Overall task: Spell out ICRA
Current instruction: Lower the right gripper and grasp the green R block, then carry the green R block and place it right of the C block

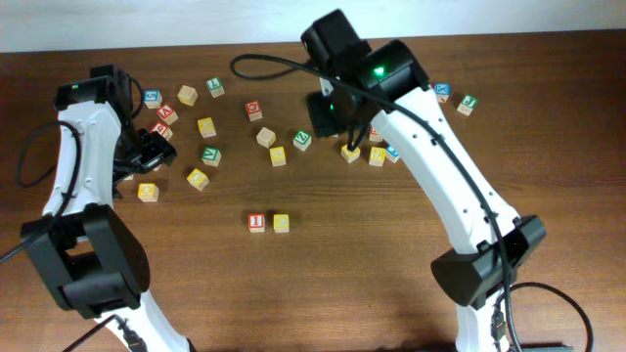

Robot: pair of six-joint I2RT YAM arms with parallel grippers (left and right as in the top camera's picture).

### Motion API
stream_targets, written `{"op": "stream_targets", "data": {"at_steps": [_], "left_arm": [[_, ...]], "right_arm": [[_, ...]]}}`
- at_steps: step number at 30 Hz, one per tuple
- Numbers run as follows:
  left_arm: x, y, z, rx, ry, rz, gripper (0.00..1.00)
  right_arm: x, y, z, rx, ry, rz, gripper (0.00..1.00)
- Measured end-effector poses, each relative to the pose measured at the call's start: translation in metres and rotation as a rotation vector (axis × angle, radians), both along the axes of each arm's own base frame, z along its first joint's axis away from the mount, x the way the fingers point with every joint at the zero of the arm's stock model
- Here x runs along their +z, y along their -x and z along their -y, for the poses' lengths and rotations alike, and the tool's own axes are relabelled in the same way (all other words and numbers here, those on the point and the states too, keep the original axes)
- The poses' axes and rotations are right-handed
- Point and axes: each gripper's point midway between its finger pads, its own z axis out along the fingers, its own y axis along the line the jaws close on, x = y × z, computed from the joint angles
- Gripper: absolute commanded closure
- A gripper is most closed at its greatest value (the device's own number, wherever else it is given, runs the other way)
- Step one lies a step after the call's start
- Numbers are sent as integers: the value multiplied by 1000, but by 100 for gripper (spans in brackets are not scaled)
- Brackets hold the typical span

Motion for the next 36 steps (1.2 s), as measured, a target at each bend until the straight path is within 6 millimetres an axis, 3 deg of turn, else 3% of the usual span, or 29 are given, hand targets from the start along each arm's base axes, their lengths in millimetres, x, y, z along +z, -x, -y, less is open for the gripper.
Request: {"op": "stream_targets", "data": {"at_steps": [2, 3, 6, 7, 9, 10, 16, 20, 29, 36], "left_arm": [[0, 0, 0, 0, 0, 0, 1], [0, 0, 0, 0, 0, 0, 1], [0, 0, 0, 0, 0, 0, 1], [0, 0, 0, 0, 0, 0, 1], [0, 0, 0, 0, 0, 0, 1], [0, 0, 0, 0, 0, 0, 1], [0, 0, 0, 0, 0, 0, 1], [0, 0, 0, 0, 0, 0, 1], [0, 0, 0, 0, 0, 0, 1], [0, 0, 0, 0, 0, 0, 1]], "right_arm": [[-21, 14, 4, -16, 25, -93, 76], [-44, 25, 5, -28, 37, -179, 76], [-82, 33, 3, -94, 31, -266, 76], [-107, 38, 1, -109, 34, -309, 76], [-138, 42, -15, -107, -13, -339, 76], [-156, 56, -23, -94, -15, -383, 76], [-199, 95, -59, -105, -21, -413, 76], [-219, 101, -65, -157, -20, -382, 75], [-219, 79, -60, -203, 10, -266, 75], [-219, 84, -64, -182, 45, -228, 71]]}}
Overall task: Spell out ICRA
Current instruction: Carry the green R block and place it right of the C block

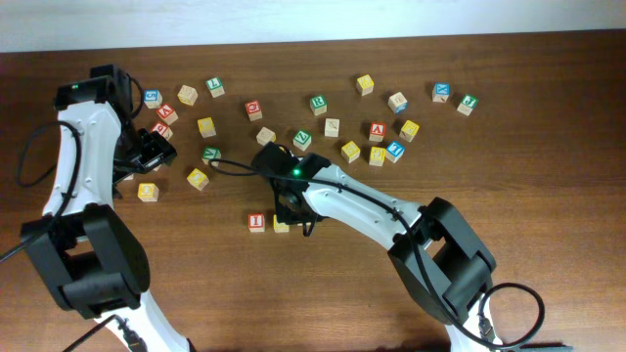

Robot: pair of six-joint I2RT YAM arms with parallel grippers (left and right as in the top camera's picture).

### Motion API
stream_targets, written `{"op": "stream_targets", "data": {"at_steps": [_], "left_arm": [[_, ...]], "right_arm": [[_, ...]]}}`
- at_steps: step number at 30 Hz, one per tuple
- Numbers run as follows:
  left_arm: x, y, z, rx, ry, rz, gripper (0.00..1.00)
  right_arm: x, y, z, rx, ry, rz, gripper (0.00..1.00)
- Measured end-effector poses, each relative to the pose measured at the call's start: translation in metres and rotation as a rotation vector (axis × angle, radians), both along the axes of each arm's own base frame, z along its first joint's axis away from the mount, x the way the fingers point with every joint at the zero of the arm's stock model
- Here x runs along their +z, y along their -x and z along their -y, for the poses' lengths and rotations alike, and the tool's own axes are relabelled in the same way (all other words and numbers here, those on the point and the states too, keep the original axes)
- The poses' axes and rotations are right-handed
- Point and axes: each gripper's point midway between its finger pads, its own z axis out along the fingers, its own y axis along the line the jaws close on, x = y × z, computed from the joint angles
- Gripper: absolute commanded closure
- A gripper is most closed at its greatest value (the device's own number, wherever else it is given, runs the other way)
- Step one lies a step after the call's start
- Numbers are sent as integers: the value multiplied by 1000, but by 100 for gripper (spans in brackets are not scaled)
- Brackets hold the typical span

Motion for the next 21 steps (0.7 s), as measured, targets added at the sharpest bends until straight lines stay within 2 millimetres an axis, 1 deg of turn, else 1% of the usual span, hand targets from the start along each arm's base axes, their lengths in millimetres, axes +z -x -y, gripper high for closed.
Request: {"op": "stream_targets", "data": {"at_steps": [4, 6, 7, 9, 14, 21], "left_arm": [[0, 0, 0, 0, 0, 0, 1], [0, 0, 0, 0, 0, 0, 1], [0, 0, 0, 0, 0, 0, 1], [0, 0, 0, 0, 0, 0, 1], [0, 0, 0, 0, 0, 0, 1], [0, 0, 0, 0, 0, 0, 1]], "right_arm": [[-3, 3, 7, -2, 28, -6, 71], [-3, 3, 8, -2, 32, -8, 73], [-3, 4, 8, -1, 32, -9, 75], [-4, 5, 6, 0, 25, -18, 76], [-4, 11, 2, 6, -3, -49, 75], [-5, 16, 1, 9, -9, -77, 74]]}}
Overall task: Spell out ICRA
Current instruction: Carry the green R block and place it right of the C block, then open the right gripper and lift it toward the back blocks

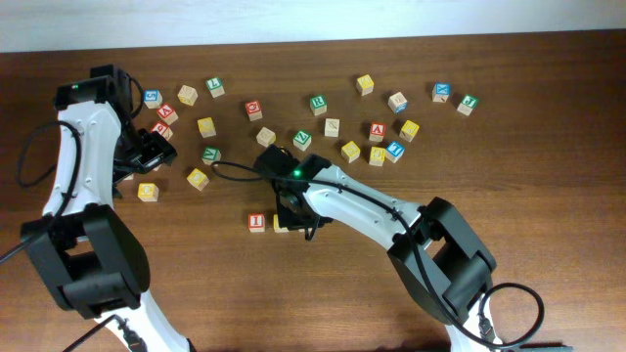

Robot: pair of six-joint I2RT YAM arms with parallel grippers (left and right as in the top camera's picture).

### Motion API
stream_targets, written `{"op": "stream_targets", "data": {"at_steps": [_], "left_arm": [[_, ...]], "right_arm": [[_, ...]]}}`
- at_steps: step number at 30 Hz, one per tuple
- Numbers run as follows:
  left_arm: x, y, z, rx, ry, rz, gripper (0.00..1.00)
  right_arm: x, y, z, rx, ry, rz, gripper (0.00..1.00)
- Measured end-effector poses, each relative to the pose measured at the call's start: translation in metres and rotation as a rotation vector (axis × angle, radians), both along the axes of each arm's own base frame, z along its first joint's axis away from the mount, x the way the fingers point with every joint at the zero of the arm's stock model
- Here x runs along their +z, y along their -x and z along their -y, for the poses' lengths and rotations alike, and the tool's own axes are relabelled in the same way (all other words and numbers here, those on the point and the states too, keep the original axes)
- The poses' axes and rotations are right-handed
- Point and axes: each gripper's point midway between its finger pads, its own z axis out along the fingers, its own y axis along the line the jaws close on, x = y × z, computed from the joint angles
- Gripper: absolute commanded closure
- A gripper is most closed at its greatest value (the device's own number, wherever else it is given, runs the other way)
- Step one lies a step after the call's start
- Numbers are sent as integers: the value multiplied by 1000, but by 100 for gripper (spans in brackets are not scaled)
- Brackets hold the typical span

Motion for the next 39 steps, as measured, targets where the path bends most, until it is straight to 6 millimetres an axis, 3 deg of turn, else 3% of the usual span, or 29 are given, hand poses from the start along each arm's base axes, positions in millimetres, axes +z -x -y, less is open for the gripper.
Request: {"op": "stream_targets", "data": {"at_steps": [3, 6, 15, 21, 25, 26, 27, 28, 29, 34, 39], "left_arm": [[0, 0, 0, 0, 0, 0, 1], [0, 0, 0, 0, 0, 0, 1], [0, 0, 0, 0, 0, 0, 1], [0, 0, 0, 0, 0, 0, 1], [0, 0, 0, 0, 0, 0, 1], [0, 0, 0, 0, 0, 0, 1], [0, 0, 0, 0, 0, 0, 1], [0, 0, 0, 0, 0, 0, 1], [0, 0, 0, 0, 0, 0, 1], [0, 0, 0, 0, 0, 0, 1], [0, 0, 0, 0, 0, 0, 1]], "right_arm": [[0, 0, 0, -31, -3, -3, 74], [0, 0, 0, -49, -5, -6, 62], [4, 3, 6, -52, 19, -27, 61], [56, -32, 11, -56, -19, 22, 60], [117, -45, 8, -22, -89, 113, 59], [129, -48, 8, -25, -107, 135, 52], [139, -53, 11, -34, -124, 158, 28], [152, -61, 19, -57, -136, 192, 12], [162, -71, 33, -87, -136, 225, 6], [168, -110, 101, -246, -77, 275, 2], [167, -130, 166, -357, 5, 290, 1]]}}
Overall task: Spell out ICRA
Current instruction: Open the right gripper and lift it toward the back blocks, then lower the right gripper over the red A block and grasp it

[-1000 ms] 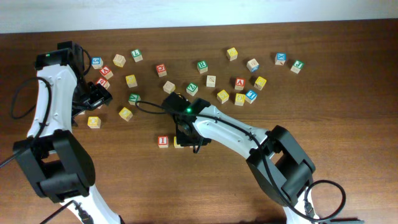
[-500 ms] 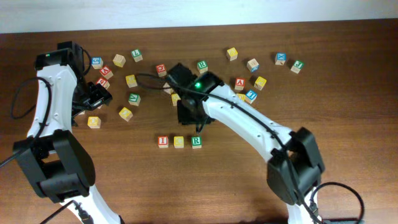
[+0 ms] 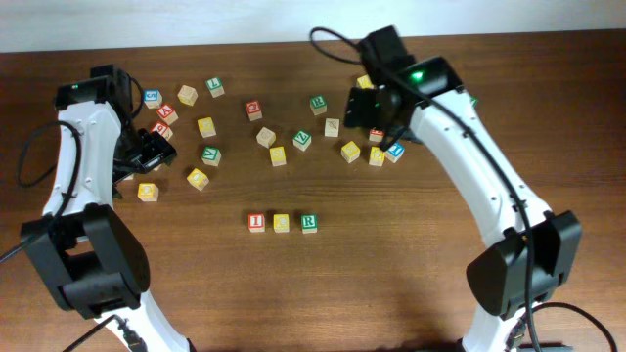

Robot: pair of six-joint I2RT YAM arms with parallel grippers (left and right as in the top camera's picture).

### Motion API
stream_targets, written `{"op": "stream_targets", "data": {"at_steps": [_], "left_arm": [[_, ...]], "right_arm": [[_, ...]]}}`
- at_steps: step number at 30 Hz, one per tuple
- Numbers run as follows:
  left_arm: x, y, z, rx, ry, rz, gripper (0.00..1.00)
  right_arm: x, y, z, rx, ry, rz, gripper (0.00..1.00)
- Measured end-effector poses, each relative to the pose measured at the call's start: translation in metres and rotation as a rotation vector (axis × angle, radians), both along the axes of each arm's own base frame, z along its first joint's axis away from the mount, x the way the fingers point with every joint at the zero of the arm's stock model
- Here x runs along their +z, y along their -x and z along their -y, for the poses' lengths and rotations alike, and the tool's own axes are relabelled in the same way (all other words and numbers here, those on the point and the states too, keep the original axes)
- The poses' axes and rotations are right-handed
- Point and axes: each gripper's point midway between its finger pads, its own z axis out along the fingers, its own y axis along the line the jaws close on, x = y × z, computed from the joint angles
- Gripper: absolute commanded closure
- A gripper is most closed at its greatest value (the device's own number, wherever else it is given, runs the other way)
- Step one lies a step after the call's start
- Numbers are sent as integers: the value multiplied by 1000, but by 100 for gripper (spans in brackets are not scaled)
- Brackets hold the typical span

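Three blocks stand in a row at the front middle: a red I block (image 3: 256, 222), a yellow block (image 3: 282, 222) and a green R block (image 3: 309, 222). My right gripper (image 3: 375, 127) hangs over the block cluster at the back right, far from the row. Its wrist hides the fingers, so their state does not show. A sliver of a red block (image 3: 376, 138) peeks out under it. My left gripper (image 3: 156, 152) rests at the far left among loose blocks, and I cannot make out its jaws.
Loose letter blocks lie scattered across the back: another green block (image 3: 318, 103), a yellow one (image 3: 350, 151), a blue one (image 3: 394, 150), a green one (image 3: 210, 154) and several more. The left arm (image 3: 83, 137) stands along the left edge.
My right arm was low over the right end of the row. It is now up at the back right cluster, and a green R block stands uncovered beside the yellow block. The left arm is unchanged.
First the row held only the red I and the yellow block, with my right arm over the back cluster. At the two following moments the arm was down at the row's right end. Now it is back at the cluster and the row has three blocks.
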Motion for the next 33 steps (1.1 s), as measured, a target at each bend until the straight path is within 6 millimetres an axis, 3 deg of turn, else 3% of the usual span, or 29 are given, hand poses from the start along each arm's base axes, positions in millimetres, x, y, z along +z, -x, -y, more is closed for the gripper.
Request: {"op": "stream_targets", "data": {"at_steps": [8, 12, 19, 25, 30, 33], "left_arm": [[0, 0, 0, 0, 0, 0, 1], [0, 0, 0, 0, 0, 0, 1], [0, 0, 0, 0, 0, 0, 1], [0, 0, 0, 0, 0, 1, 1], [0, 0, 0, 0, 0, 0, 1], [0, 0, 0, 0, 0, 0, 1]], "right_arm": [[1, -20, 83, -69, 62, 9, 2], [2, -27, 114, -68, 87, 20, 2], [-27, -45, 93, 167, 64, -3, 3], [-50, -68, 46, 308, -23, 40, 4], [-101, -76, 9, 238, -28, -11, 13], [-137, -78, 4, 200, -23, -58, 25]]}}
